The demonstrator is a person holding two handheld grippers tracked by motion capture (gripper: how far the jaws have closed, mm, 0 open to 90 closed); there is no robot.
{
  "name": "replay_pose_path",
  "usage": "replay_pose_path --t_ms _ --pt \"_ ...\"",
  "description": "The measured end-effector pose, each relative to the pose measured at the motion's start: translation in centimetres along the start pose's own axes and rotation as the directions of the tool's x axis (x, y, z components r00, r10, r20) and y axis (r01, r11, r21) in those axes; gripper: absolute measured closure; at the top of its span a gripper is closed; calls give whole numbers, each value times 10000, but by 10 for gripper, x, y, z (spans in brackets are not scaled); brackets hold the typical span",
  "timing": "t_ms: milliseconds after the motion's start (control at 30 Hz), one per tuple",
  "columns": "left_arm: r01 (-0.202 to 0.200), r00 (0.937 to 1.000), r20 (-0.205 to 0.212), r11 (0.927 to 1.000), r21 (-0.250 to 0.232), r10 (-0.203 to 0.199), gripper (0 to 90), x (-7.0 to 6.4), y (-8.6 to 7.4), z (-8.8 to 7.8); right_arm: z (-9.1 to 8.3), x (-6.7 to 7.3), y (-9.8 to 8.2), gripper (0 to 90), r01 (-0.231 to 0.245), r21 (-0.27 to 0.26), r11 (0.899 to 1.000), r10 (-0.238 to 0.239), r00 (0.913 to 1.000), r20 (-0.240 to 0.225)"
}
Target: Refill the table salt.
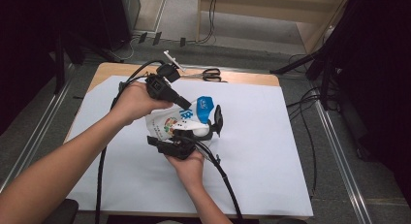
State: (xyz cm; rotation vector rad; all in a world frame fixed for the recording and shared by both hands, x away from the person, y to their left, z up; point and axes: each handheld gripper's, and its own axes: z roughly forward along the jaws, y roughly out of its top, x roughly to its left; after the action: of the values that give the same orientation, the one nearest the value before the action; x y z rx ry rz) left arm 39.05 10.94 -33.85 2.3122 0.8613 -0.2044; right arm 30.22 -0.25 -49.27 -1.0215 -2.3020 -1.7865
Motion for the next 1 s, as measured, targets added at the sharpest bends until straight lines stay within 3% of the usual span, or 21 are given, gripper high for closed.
replay_pose_path --t_ms 600,700,1000 --pt "-762 9967 231 9957 -526 775 900 -11 -7 -15 -11 -2 -4 574 283 106 9995 -287 9991 311" --pt "-709 9970 260 9939 -845 733 900 -11 -10 -19 -15 -2 -3 549 491 90 9988 -494 9979 430" --pt "-576 9978 263 9898 -1305 615 900 -5 -16 -27 -22 -7 -8 530 361 164 9992 -372 9969 699"
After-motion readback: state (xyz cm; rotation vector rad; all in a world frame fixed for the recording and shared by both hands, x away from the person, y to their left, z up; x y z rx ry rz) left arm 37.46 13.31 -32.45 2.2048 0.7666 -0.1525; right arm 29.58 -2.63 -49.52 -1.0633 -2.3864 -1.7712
